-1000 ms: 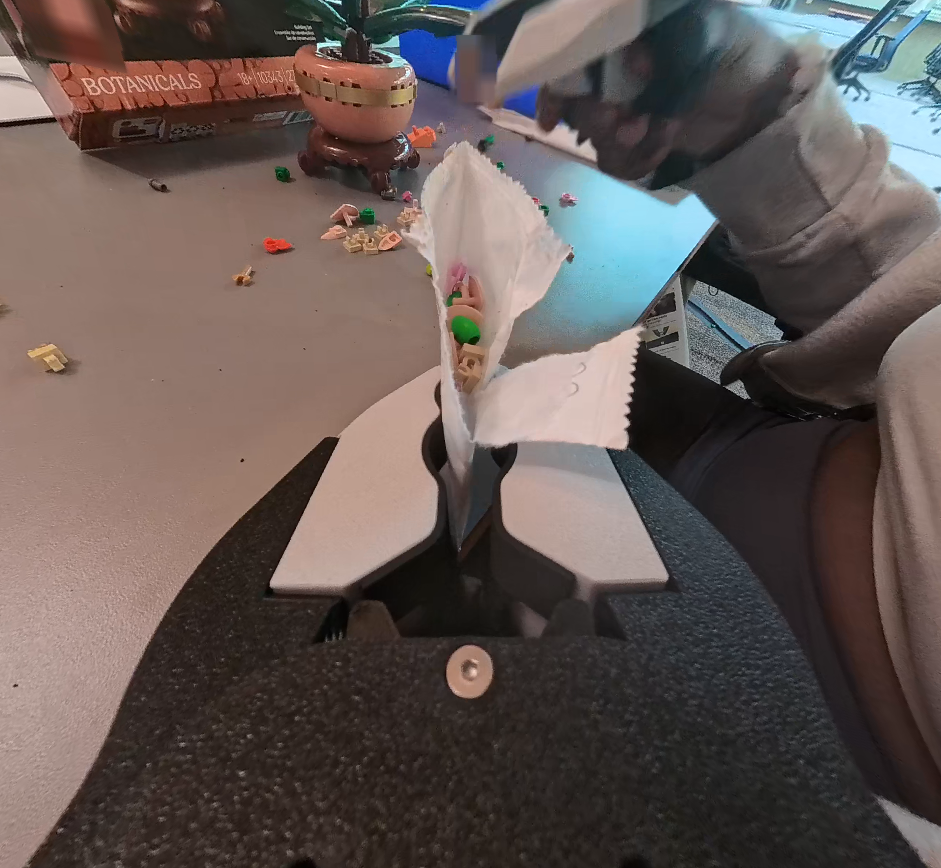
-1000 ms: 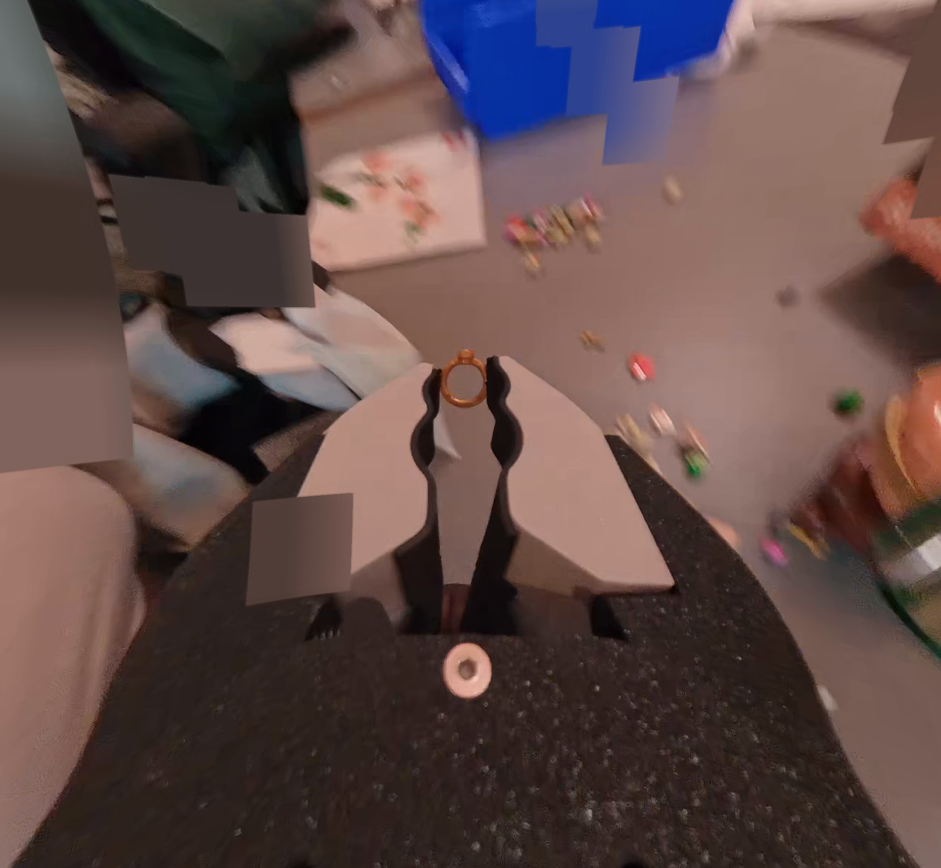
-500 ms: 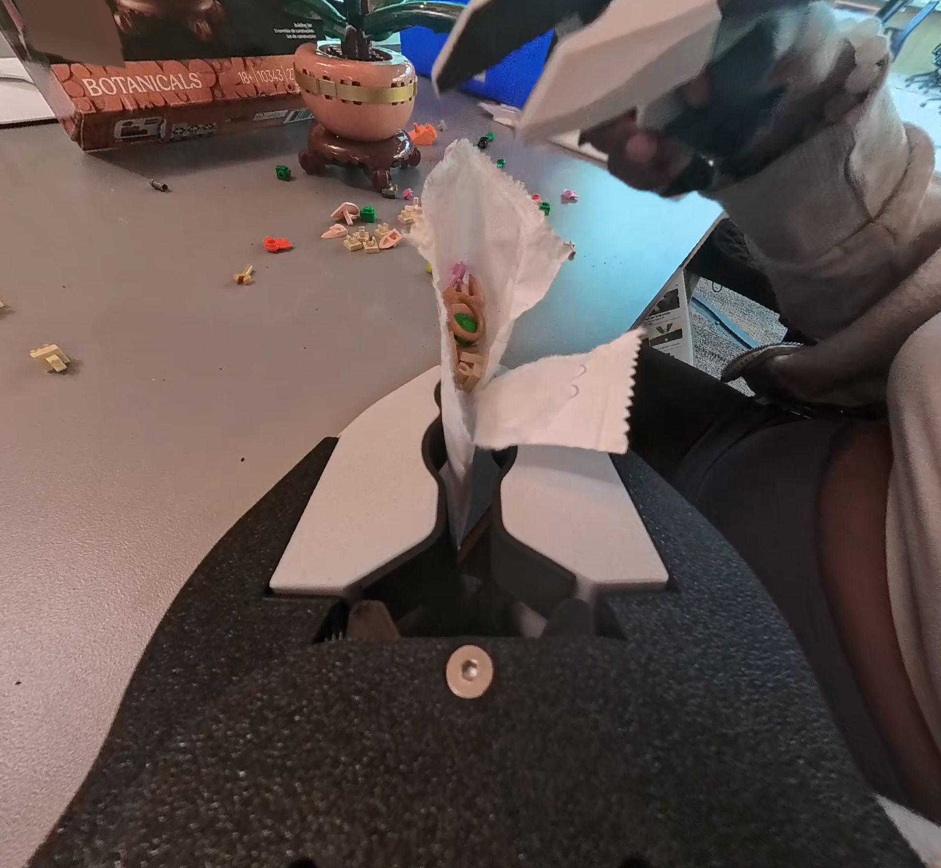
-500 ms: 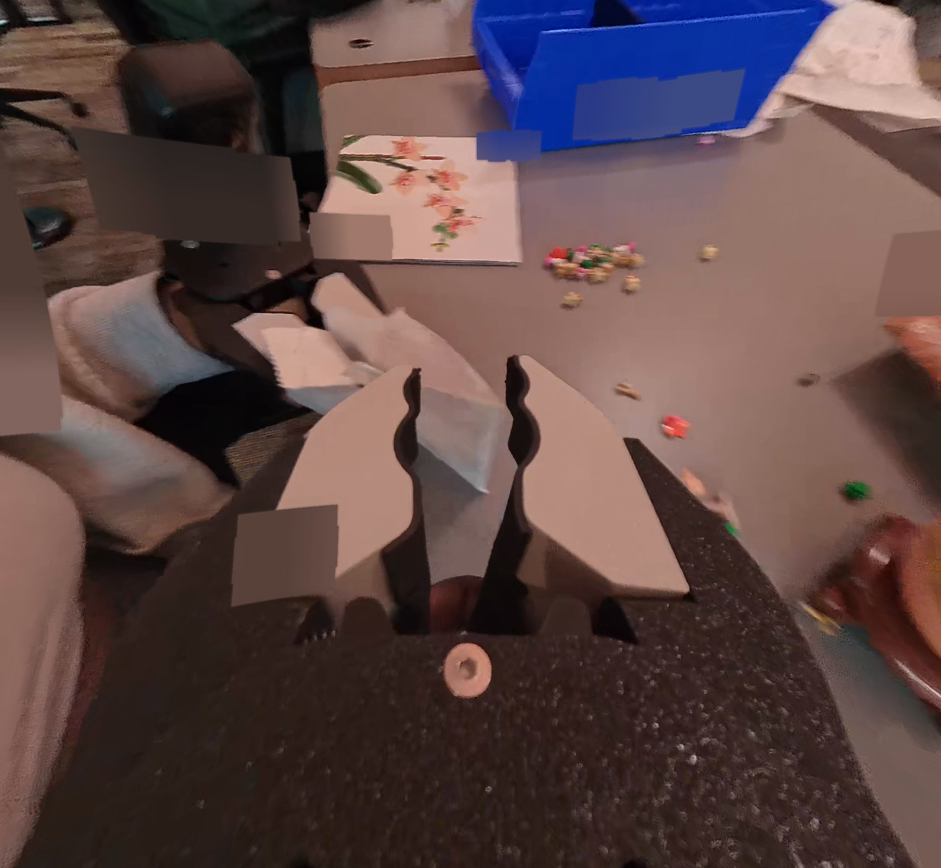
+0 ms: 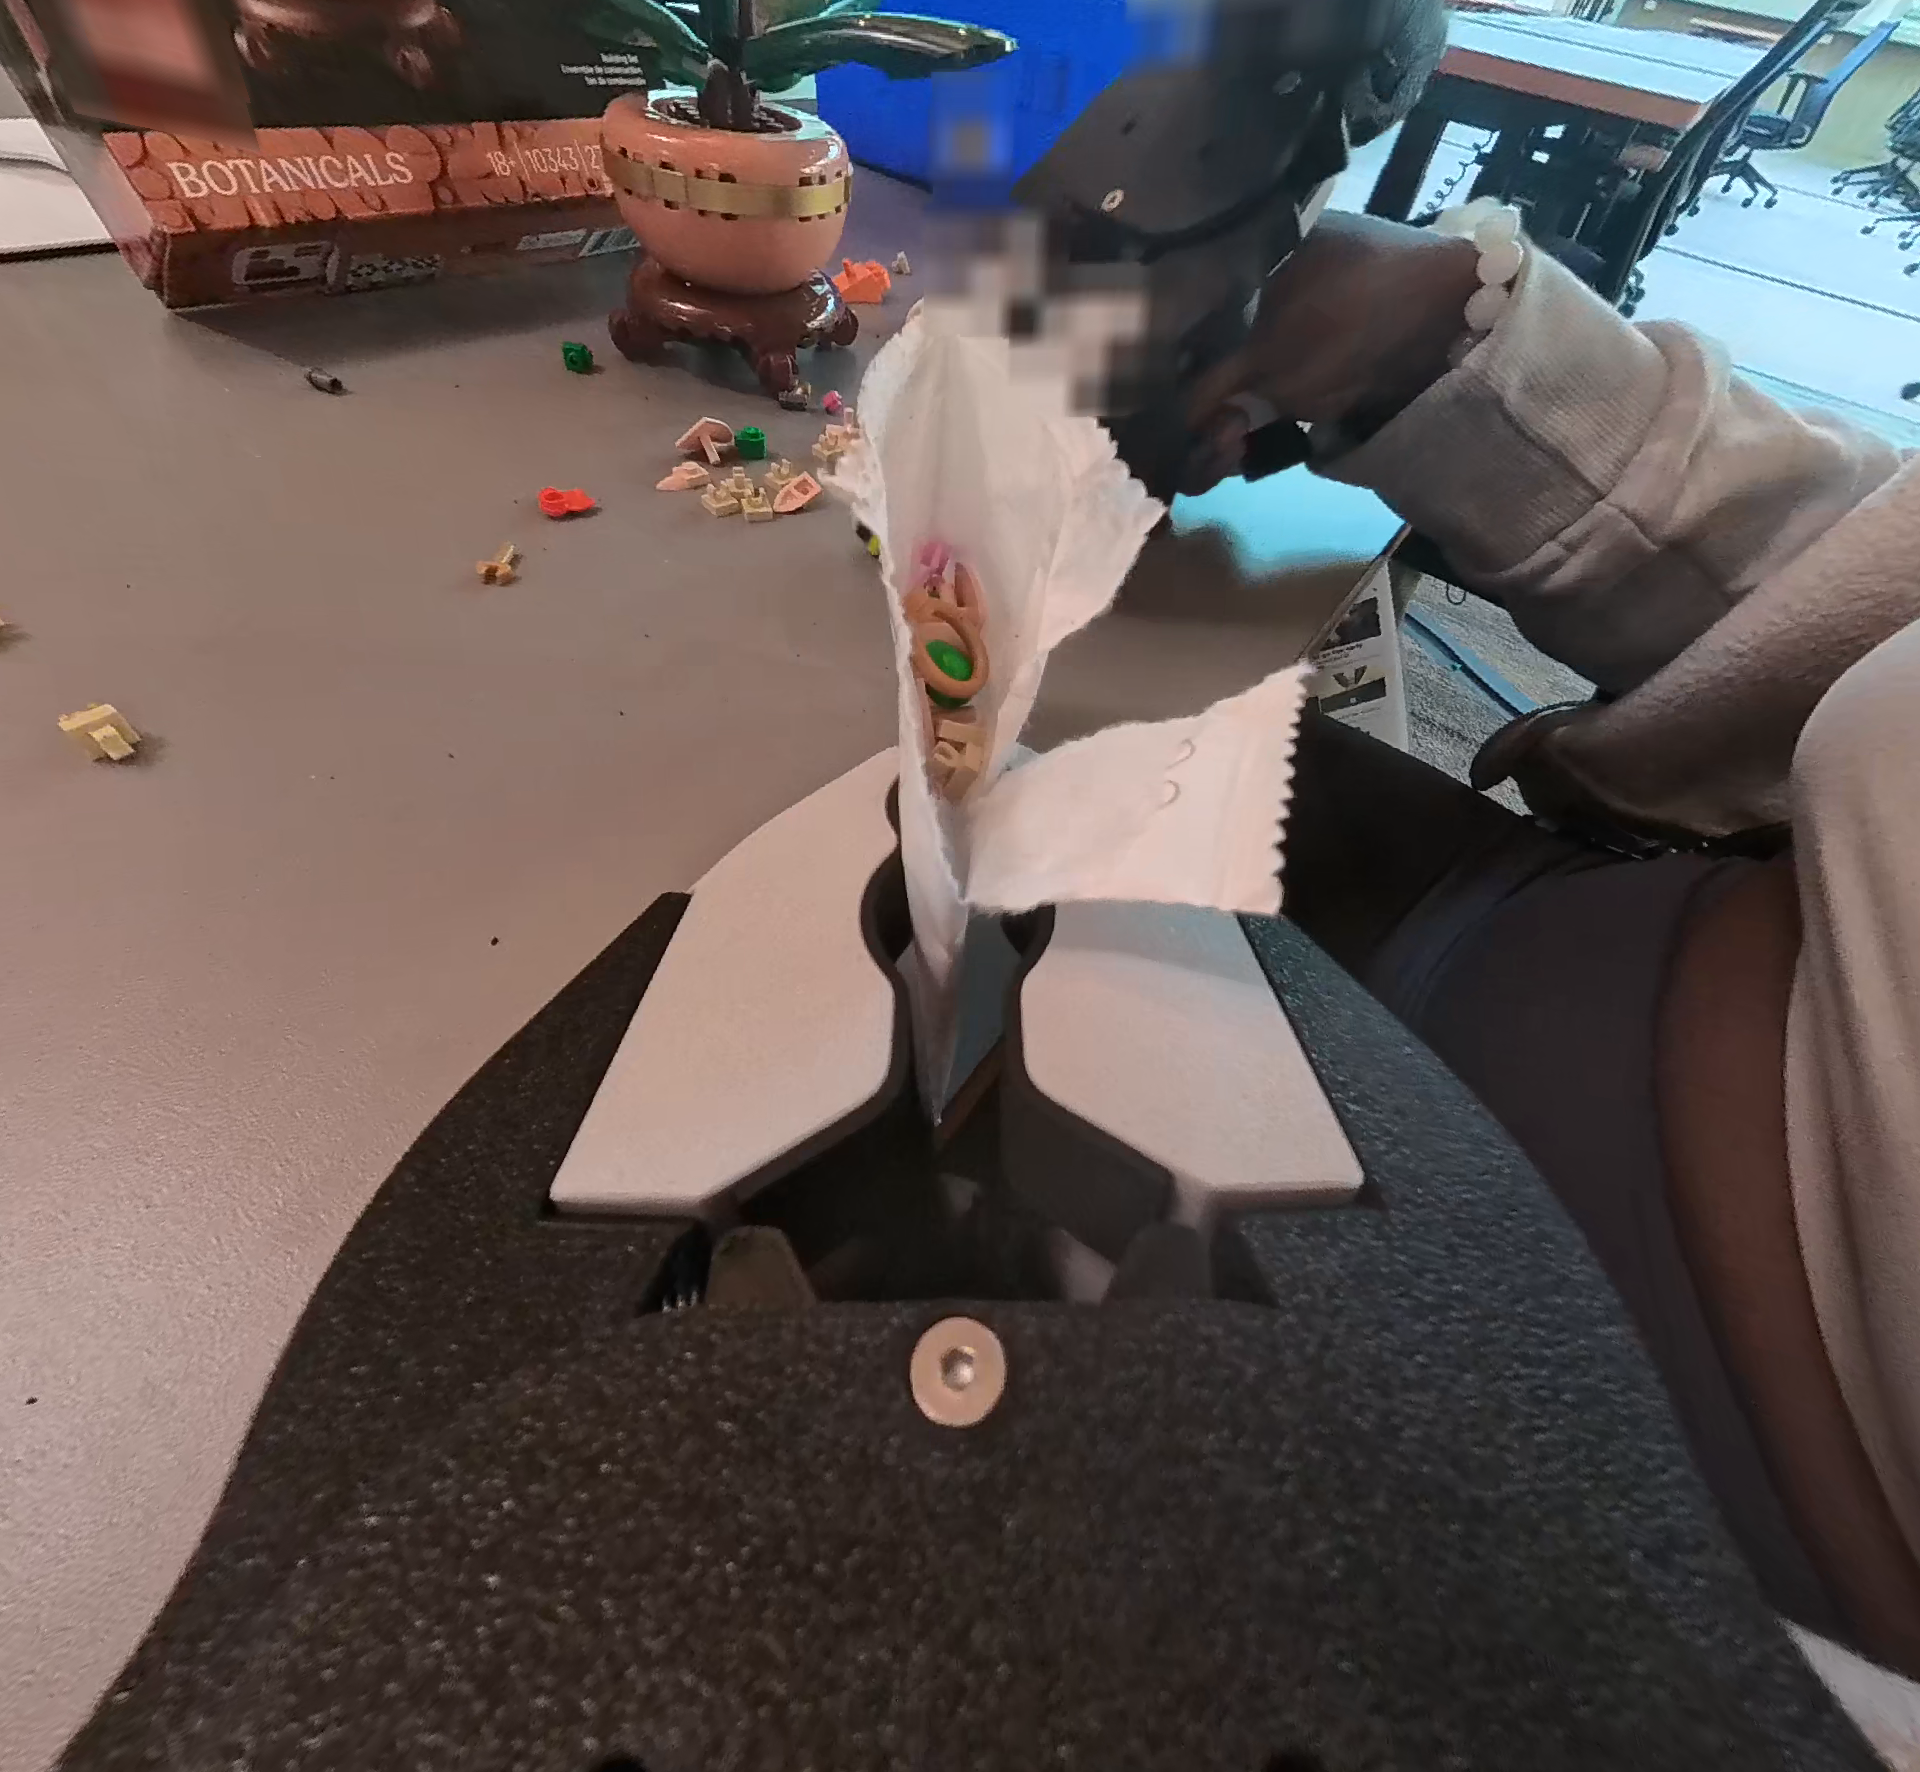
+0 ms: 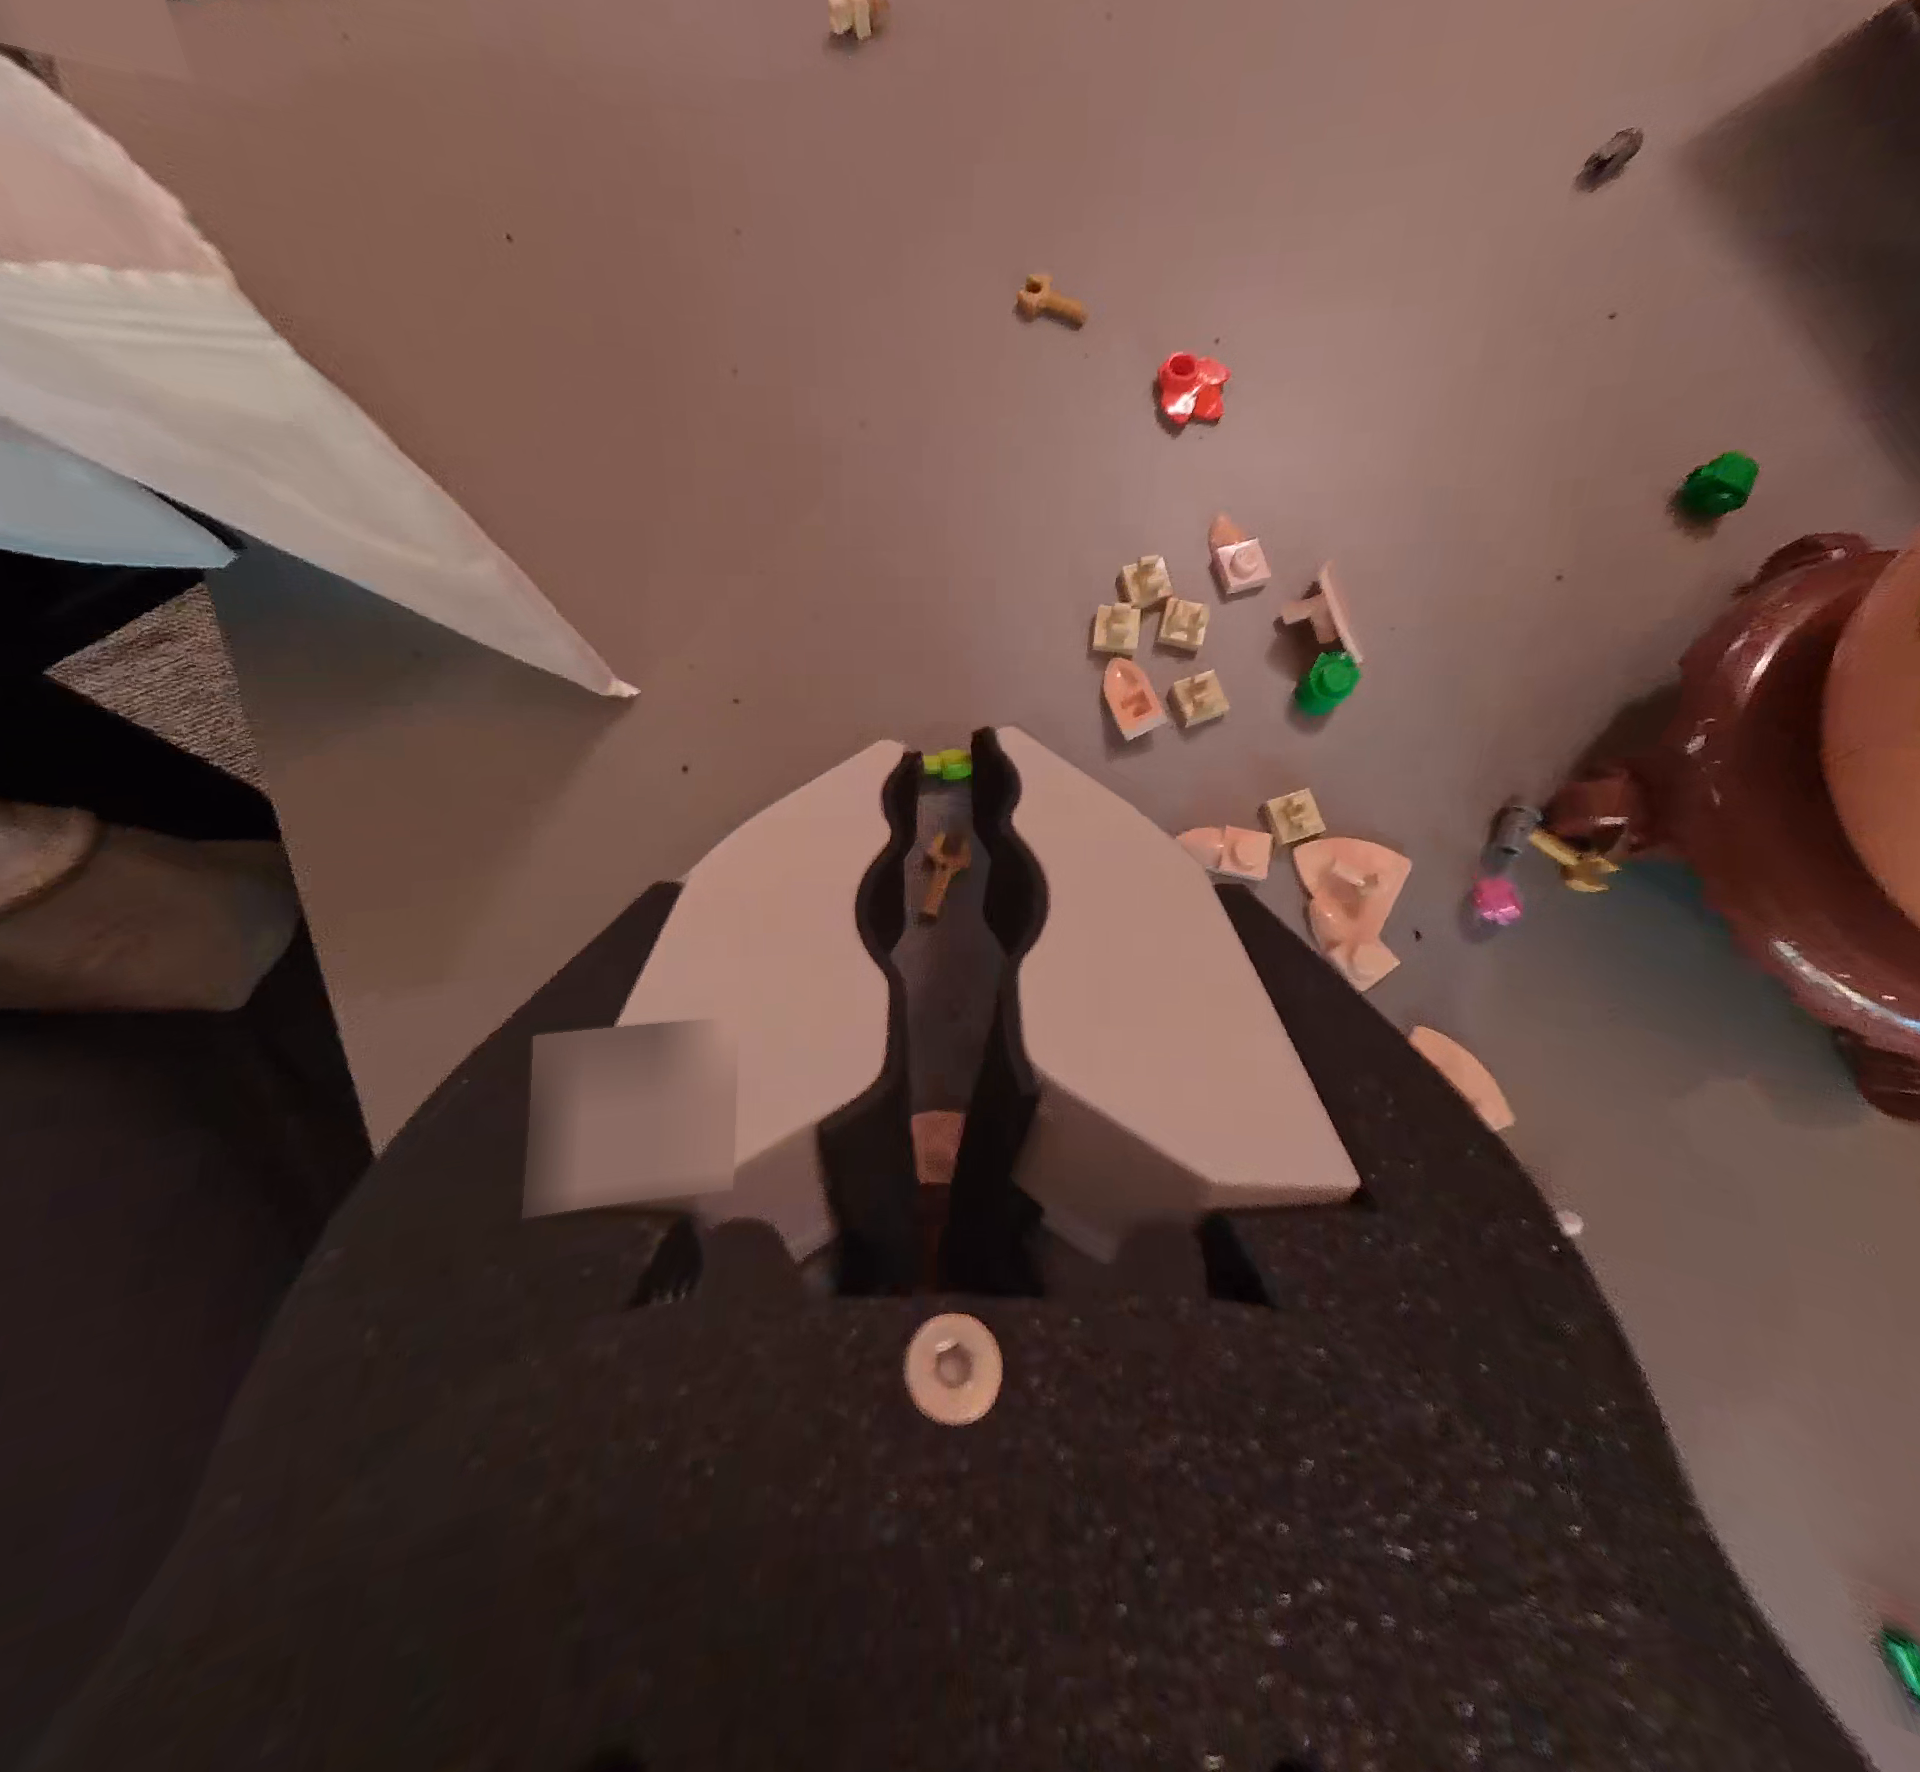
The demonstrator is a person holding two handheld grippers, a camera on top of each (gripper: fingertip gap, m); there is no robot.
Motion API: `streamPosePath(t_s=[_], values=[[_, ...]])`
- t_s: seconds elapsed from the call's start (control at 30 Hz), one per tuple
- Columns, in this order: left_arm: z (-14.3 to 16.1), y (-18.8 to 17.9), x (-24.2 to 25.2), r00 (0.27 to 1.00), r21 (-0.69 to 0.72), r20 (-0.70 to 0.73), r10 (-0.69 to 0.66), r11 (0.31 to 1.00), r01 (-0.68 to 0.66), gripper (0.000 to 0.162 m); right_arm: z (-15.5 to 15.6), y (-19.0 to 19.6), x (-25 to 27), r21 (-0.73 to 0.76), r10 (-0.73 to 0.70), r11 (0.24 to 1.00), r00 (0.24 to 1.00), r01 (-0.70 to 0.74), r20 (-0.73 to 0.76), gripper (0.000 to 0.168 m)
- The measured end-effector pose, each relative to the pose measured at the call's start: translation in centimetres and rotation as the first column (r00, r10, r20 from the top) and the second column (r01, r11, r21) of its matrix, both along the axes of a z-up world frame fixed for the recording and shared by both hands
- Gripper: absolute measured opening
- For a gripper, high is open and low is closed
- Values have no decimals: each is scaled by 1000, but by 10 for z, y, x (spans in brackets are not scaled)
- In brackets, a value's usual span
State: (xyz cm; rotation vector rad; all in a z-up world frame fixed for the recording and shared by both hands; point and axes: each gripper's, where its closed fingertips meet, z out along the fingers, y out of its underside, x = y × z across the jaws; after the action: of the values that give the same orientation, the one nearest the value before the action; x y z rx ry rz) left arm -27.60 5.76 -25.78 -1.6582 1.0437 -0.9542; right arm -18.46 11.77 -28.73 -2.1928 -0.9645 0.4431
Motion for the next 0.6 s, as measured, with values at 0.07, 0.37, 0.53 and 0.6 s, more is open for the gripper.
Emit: streamPosePath(t_s=[0.07,0.37,0.53,0.6], values=[[0,0,0,1000,0,1,-1,1000,1,11,0,-1,0,-22,-5,1000,1000,5,-23,8],[0,0,0,1000,5,-3,1,1000,-1,11,41,-7,-13,48,15,999,986,-8,-165,8],[-1,0,0,1000,4,-4,2,1000,-1,11,106,-43,-73,225,219,961,935,-159,-277,8],[-1,0,0,1000,6,-7,3,1000,-3,11,99,-48,-84,234,246,952,946,-195,-212,8]])
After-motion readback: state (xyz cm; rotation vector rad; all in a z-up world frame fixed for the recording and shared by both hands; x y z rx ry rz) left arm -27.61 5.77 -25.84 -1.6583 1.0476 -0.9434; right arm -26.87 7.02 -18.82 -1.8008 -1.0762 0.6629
